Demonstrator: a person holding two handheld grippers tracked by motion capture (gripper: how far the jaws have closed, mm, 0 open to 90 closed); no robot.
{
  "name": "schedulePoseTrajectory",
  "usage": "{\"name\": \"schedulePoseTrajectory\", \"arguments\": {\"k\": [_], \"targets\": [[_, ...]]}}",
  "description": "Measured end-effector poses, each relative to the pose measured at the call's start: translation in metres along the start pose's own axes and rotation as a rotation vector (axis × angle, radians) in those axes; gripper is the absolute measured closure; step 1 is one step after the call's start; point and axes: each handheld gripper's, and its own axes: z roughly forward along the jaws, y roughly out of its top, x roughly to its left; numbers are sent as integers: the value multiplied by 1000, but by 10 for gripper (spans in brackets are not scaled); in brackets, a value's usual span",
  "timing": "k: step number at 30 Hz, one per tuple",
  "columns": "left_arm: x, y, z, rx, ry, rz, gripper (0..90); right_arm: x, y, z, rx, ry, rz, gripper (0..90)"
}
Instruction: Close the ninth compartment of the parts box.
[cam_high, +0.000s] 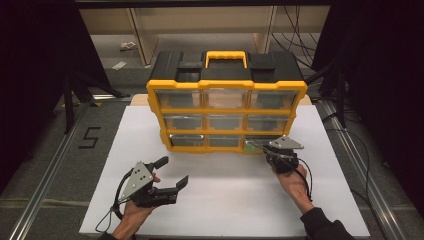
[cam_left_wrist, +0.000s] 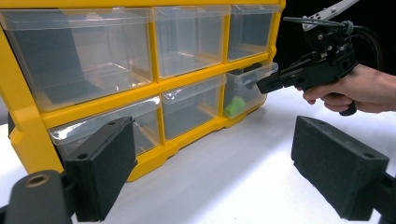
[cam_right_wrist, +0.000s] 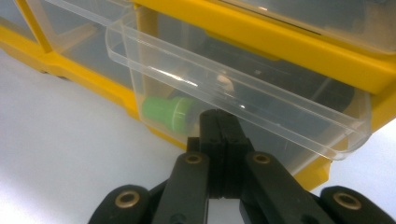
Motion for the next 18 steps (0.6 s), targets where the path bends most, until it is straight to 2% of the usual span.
{"name": "schedulePoseTrajectory", "arguments": {"k": [18], "targets": [[0, 0, 0, -1, 1, -3, 137, -3, 3, 8, -11, -11, 7, 900]]}}
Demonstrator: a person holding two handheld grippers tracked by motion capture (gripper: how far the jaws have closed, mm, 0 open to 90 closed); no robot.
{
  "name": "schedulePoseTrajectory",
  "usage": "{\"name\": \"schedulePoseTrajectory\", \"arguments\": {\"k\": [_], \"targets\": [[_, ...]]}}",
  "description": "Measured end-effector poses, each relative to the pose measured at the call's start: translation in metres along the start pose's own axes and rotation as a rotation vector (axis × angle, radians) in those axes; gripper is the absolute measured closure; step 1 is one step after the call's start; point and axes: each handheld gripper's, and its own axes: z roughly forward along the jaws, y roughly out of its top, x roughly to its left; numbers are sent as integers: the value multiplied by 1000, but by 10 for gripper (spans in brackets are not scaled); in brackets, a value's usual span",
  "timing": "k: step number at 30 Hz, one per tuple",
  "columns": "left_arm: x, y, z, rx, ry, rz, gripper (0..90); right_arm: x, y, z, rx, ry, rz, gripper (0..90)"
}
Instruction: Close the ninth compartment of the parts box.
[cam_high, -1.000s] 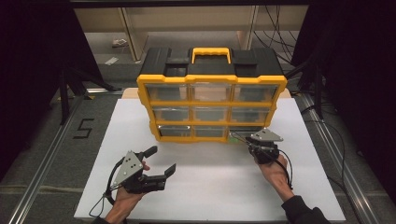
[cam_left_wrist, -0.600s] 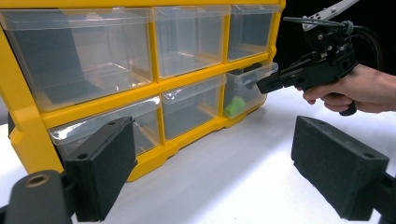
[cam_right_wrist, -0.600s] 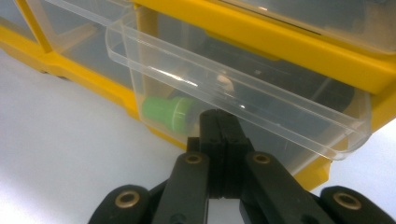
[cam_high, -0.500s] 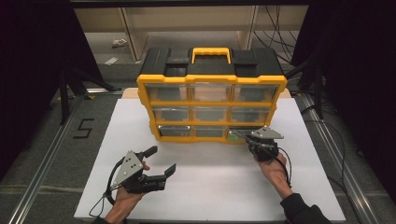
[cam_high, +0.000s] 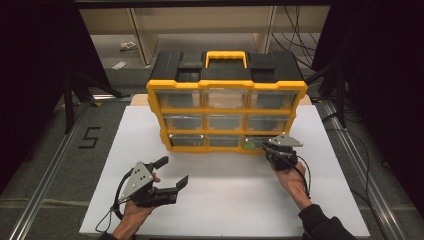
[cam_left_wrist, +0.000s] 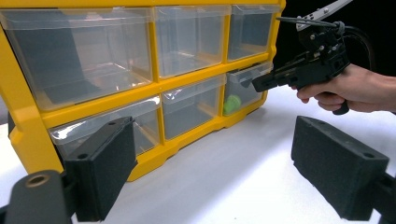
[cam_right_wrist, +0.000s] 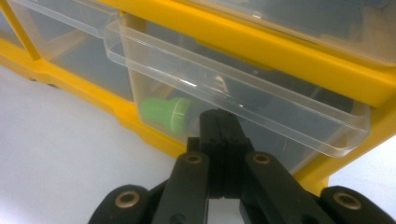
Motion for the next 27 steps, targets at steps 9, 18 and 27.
{"name": "schedulePoseTrajectory", "arguments": {"k": [9, 18, 27], "targets": [[0, 0, 0, 1, 0, 0, 137, -1, 1, 3, 0, -8, 0, 900], [0, 0, 0, 1, 0, 0, 138, -2, 2, 7, 2, -13, 5, 900], [0, 0, 0, 0, 0, -1, 139, -1, 3, 10, 2, -15, 1, 900]]}}
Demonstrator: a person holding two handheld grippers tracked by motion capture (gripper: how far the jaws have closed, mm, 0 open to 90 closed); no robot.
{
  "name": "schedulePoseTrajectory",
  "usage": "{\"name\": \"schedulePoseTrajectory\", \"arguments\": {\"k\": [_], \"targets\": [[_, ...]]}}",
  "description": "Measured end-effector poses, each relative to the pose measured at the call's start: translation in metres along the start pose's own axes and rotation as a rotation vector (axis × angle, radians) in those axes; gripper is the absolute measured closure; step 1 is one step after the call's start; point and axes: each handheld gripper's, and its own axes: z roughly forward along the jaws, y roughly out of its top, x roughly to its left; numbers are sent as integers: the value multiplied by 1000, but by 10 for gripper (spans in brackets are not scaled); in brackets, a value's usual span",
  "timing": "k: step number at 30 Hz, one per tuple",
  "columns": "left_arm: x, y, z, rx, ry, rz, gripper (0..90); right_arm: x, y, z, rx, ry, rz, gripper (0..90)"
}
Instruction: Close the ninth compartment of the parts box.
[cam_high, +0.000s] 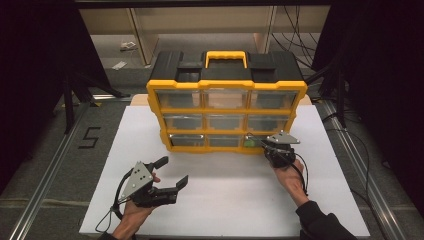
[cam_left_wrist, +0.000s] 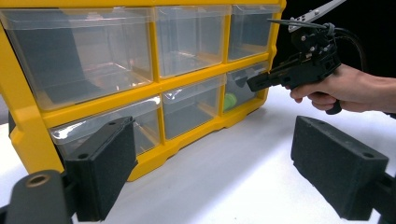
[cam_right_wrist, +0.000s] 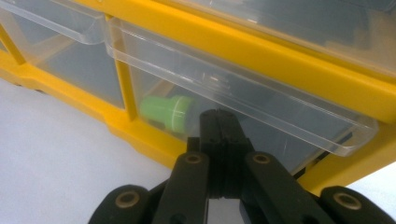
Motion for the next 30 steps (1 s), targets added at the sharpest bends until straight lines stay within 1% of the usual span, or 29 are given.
{"name": "schedulePoseTrajectory", "arguments": {"k": [24, 28, 30], "targets": [[0, 0, 0, -1, -1, 1, 140, -1, -1, 2, 3, 1, 5, 900], [0, 0, 0, -1, -1, 1, 141, -2, -2, 1, 8, 10, 13, 900], [0, 0, 0, -2, -2, 1, 141, -2, -2, 1, 12, 20, 10, 900]]}}
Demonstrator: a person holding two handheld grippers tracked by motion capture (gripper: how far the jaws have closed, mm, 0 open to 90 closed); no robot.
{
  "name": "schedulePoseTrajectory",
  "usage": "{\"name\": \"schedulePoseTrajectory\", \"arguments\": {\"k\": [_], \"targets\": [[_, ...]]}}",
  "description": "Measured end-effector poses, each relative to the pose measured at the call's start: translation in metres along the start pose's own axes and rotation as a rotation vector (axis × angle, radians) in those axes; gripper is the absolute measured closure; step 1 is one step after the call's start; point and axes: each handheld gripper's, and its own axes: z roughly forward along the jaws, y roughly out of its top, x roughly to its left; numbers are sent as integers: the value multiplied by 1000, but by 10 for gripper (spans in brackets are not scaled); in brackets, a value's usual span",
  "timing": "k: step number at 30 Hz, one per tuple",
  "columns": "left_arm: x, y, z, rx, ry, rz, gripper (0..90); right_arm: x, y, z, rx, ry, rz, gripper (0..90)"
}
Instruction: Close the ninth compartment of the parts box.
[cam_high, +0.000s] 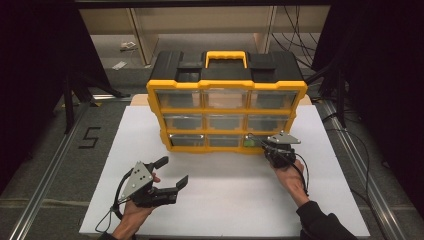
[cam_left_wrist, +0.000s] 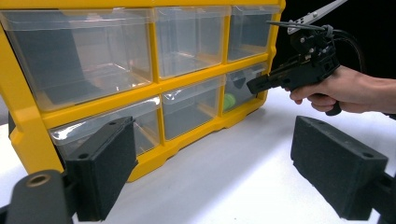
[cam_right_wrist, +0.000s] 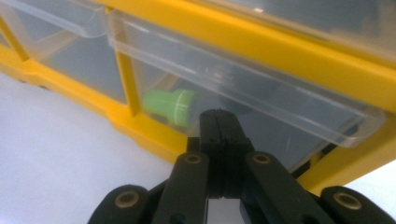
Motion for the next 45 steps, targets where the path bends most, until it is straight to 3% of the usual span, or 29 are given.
{"name": "schedulePoseTrajectory", "arguments": {"k": [11, 15, 19, 27, 45], "targets": [[0, 0, -1, -3, 2, 0, 141, 2, 0, -14, -4, 71, -5, 800], [0, 0, -1, -3, 2, -1, 141, 3, 1, -21, -4, 112, 9, 696], [0, 1, -1, -3, 3, -1, 140, 11, 3, -27, -10, 129, -6, 599], [0, 1, -1, -5, 2, -3, 141, 28, 8, -37, -27, 180, -21, 505], [1, 1, -1, -4, 0, -2, 140, 35, 13, -54, -86, 214, 3, 348]]}}
